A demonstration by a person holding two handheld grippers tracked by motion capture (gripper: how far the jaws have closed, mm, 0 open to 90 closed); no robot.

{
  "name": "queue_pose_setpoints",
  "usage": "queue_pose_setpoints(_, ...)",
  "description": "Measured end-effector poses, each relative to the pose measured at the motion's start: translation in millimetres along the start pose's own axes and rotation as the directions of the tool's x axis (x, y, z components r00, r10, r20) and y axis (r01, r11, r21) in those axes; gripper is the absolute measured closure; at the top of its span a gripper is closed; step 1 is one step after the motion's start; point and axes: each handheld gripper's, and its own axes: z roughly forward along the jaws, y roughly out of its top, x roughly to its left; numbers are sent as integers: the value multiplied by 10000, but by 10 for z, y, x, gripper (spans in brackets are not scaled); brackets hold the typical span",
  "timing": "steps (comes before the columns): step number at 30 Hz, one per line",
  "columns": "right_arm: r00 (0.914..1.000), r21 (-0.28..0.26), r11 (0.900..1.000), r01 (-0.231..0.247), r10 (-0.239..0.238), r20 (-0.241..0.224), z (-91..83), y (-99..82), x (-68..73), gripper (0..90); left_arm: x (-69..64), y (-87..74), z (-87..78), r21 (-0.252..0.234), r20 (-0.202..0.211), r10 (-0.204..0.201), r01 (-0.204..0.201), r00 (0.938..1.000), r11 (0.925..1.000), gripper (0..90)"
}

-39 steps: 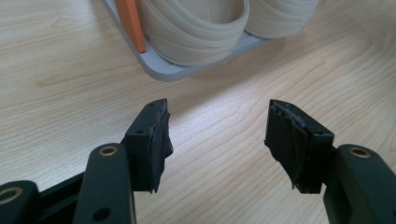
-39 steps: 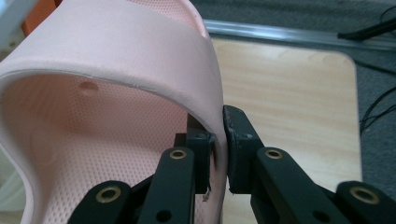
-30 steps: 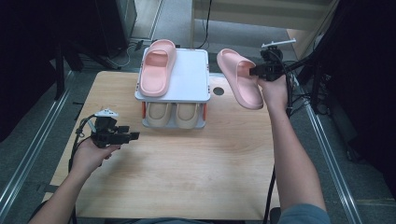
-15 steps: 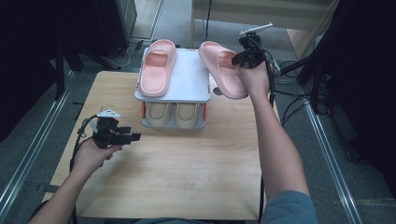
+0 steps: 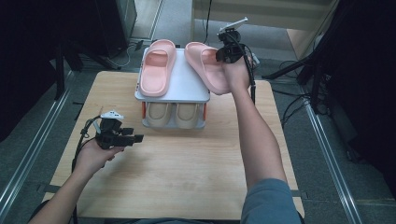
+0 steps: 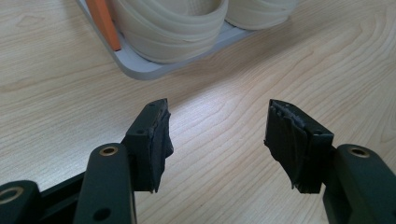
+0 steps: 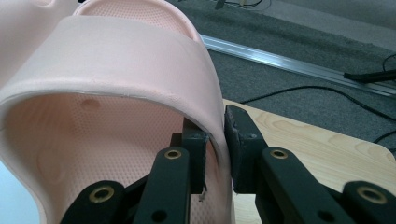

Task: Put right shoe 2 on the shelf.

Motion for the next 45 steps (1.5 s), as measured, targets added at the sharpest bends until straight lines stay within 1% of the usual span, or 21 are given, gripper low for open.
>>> queue_pose_setpoints(4, 9999, 53, 10000, 24, -25, 128, 85, 22, 80, 795, -7, -6, 6, -30, -21, 12, -12, 10000, 10000, 402)
queue_pose_setpoints(5, 9998, 69, 10000, -40, 39, 187, 100, 24, 97, 794, -8, -6, 6, -28, -15, 36, -36, 10000, 10000, 402)
queue_pose_setpoints(7, 9994, 67, 9999, -100, 98, 324, 125, 28, 119, 793, -9, -6, 9, -14, -5, 50, -50, 10000, 10000, 401)
queue_pose_setpoints(11, 9991, 81, 9997, -225, 222, 363, 168, 38, 142, 789, -15, -5, 15, 61, 16, 69, -70, 10000, 10000, 402)
queue_pose_setpoints(17, 9988, 94, 9999, -98, 94, 471, 206, 65, 252, 782, -21, -3, 16, 75, 54, 56, -57, 10000, 10000, 402)
queue_pose_setpoints(23, 9988, 23, 10000, 51, -52, 480, 208, 94, 392, 743, -21, -6, 14, 107, 26, 146, -146, 9999, 9998, 402)
queue_pose_setpoints(25, 9993, 31, 9999, 162, -163, 340, 196, 87, 417, 728, -20, -9, 21, 76, 1, 122, -122, 9999, 9999, 402)
queue_pose_setpoints(27, 9995, 56, 9997, 226, -227, 203, 177, 68, 445, 712, -14, -7, 22, 165, 2, 125, -125, 9999, 9998, 402)
queue_pose_setpoints(28, 9997, 4, 9997, 234, -235, 52, 161, 56, 454, 707, -14, -7, 23, 172, -6, 137, -137, 9999, 9998, 402)
queue_pose_setpoints(29, 9998, -20, 9998, 203, -203, -21, 147, 48, 460, 698, -16, -7, 24, 154, -24, 141, -141, 9999, 9998, 402)
queue_pose_setpoints(33, 9980, -162, 9999, 26, -36, -625, 83, 4, 465, 669, -21, -6, 25, 176, -56, 170, -169, 9998, 9997, 402)
queue_pose_setpoints(34, 9974, -147, 9999, -34, 24, -723, 69, -8, 468, 661, -22, -6, 28, 179, -50, 156, -155, 9999, 9997, 402)
queue_pose_setpoints(36, 9960, -152, 9999, -6, -7, -889, 48, -31, 470, 659, -20, -5, 32, 217, -31, 170, -169, 9999, 9996, 402)
queue_pose_setpoints(40, 9941, -236, 9997, 50, -75, -1079, 27, -84, 485, 644, -25, -7, 39, 212, -62, 167, -166, 9998, 9996, 402)
queue_pose_setpoints(44, 9947, -380, 9989, 283, -319, -973, 26, -136, 511, 631, -19, -6, 37, 224, -54, 170, -169, 9998, 9996, 402)
queue_pose_setpoints(45, 9940, -404, 9989, 238, -279, -1060, 21, -145, 513, 632, -20, -6, 40, 207, -57, 138, -137, 9999, 9997, 402)
